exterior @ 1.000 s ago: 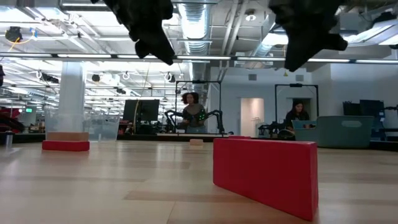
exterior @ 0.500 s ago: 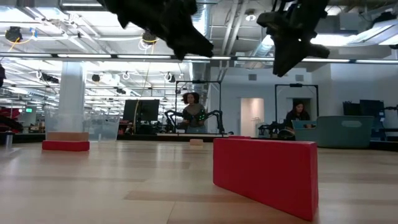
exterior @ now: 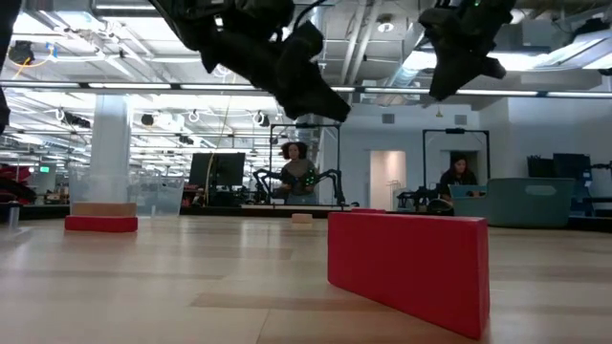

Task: Sort & place blocks by color
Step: Put the top right red block into the transparent bin

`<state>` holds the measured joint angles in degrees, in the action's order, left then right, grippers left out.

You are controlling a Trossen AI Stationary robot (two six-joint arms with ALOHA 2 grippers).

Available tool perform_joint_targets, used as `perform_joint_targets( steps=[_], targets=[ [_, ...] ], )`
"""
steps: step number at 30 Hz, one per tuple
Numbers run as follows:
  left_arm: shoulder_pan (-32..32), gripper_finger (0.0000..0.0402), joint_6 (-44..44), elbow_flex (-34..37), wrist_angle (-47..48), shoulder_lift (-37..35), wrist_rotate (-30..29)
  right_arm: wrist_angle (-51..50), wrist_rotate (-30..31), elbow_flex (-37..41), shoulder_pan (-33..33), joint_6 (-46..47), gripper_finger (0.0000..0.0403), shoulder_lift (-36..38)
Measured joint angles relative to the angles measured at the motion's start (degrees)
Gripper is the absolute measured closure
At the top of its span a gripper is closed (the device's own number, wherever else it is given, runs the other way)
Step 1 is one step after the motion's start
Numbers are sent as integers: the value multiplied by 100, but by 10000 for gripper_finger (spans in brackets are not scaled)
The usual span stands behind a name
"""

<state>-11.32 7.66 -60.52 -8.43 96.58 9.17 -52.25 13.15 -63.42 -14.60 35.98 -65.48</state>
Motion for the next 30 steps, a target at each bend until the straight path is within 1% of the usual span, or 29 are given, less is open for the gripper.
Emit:
perform_joint_targets(
  steps=[2, 5, 7, 10, 13, 15, 19, 23, 30],
  targets=[
    [35, 210, 262, -22, -367, 231, -146, -2, -35, 0, -134, -51, 278, 146],
    [83, 209, 369, -8, -712, 599, -104, -20, -272, 0, -204, 3, 240, 323],
    [130, 209, 291, -8, -952, 810, 50, -108, -402, 0, -165, 130, 213, 422],
    [197, 209, 69, -66, -912, 981, 415, -287, -409, 2, 10, 284, 178, 486],
    [269, 209, -37, -106, -884, 1129, 745, -383, -400, 2, 201, 301, 156, 472],
    [334, 209, 83, -161, -930, 1242, 841, -420, -403, 2, 302, 304, 150, 405],
    [469, 209, 522, -162, -926, 1543, 804, -410, -413, 2, 465, 488, 148, 182],
    [565, 209, 518, -161, -940, 1787, 860, -433, -427, 4, 774, 740, 148, -8],
    [644, 209, 669, -151, -941, 1916, 725, -462, -442, 4, 1334, 1111, 148, -265]
  ],
)
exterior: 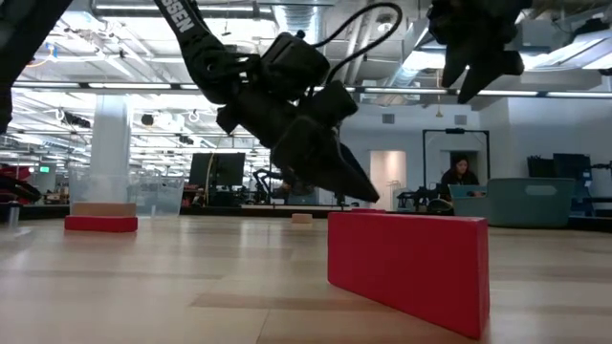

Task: Sort & place blocks by color
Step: Put the top right red block into the transparent bin

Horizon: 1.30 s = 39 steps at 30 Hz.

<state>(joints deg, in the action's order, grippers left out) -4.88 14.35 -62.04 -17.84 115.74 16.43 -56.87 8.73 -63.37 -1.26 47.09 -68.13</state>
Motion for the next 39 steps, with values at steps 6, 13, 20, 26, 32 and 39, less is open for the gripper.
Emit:
perform_joint_targets(
  steps=[6, 13, 20, 26, 32, 39],
  targets=[
    [10, 209, 66, -18, 57, 259, 189, -25, 7, 0, 309, 282, 148, -60],
    [2, 217, 101, -10, 212, 251, -448, -142, 24, 0, 548, 507, 148, -43],
    [14, 289, -351, -11, 122, 251, -468, -141, 35, 0, 615, 509, 148, -43],
    [12, 295, -1365, -7, 427, -49, -769, -139, 67, 0, 615, 441, 148, -42],
    [-234, 276, -2551, -18, 2142, -1148, -1659, -131, 101, 0, 601, 228, 148, -43],
    [-888, 294, -2821, -14, 4814, -2686, -2697, -76, 232, 0, 423, 43, 148, -41]
  ],
)
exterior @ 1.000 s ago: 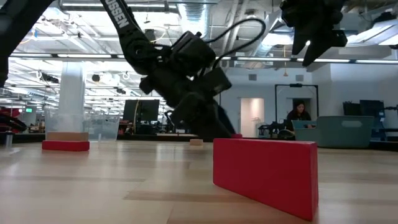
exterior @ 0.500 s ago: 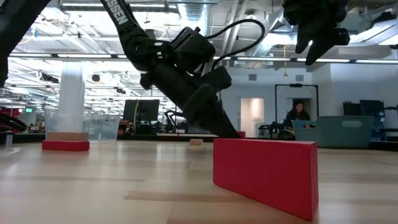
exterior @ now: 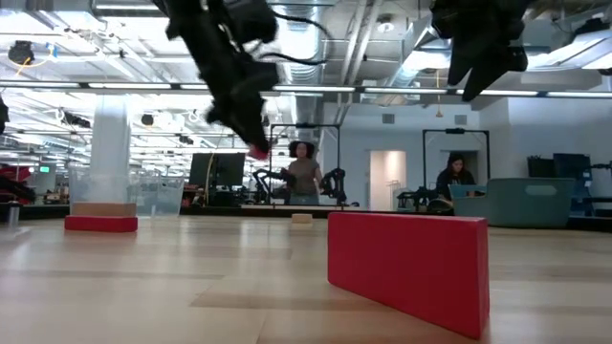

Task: Sort & place blocks by color
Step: Put the top right red block into the transparent bin

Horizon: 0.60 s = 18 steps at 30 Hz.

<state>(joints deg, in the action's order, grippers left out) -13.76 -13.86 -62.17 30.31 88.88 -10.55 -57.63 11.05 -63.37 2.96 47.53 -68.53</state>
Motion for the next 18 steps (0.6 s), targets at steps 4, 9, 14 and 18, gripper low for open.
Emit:
perform_joint_targets(
  steps=[4, 9, 14, 18],
  targets=[
    [-530, 287, -312, 0, 1201, -711, -690, 104, 26, 0, -103, 0, 148, 0],
    [-1305, 285, -625, 305, 2035, -1254, -946, 365, 103, 0, -110, 2, 148, -4],
    [-1954, 292, -928, 1021, 2082, -1500, -747, 464, 121, 0, -7, 44, 148, -2],
    [-2225, 285, -1122, 1479, 2085, -1519, -594, 463, 126, 0, 82, 46, 148, -2]
  ],
)
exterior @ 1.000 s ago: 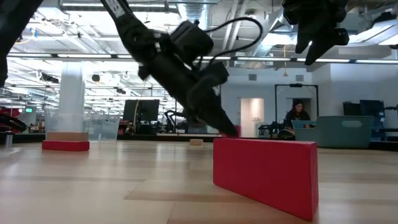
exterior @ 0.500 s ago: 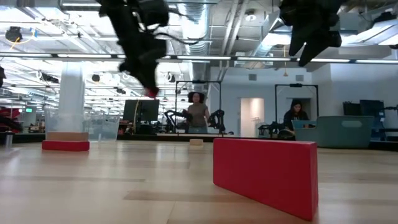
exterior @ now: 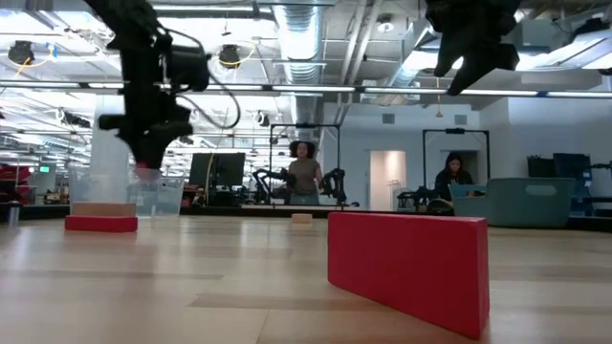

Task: Sort & place blocks by color
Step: Put the top right red block into the transparent bin, then put the bottom red block into the transparent bin

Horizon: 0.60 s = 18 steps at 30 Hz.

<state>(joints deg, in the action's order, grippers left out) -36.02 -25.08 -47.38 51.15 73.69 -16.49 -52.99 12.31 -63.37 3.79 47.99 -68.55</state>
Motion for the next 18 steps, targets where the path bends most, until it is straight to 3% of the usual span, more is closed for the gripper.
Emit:
perform_joint_targets(
  steps=[4, 9, 12, 18],
  targets=[
    [-95, 284, -283, 318, -83, 0, 24, -2, 14, 0, -13, 1, 148, 0],
    [-170, 275, -555, 527, -118, 0, 43, 5, 472, 0, -56, 2, 148, -14],
    [-251, 257, -672, 568, -115, 0, 41, 55, 800, 0, -58, 2, 148, -121],
    [-397, 211, -535, 569, -138, 0, 67, 251, 779, 0, -55, 4, 148, -552]
  ],
)
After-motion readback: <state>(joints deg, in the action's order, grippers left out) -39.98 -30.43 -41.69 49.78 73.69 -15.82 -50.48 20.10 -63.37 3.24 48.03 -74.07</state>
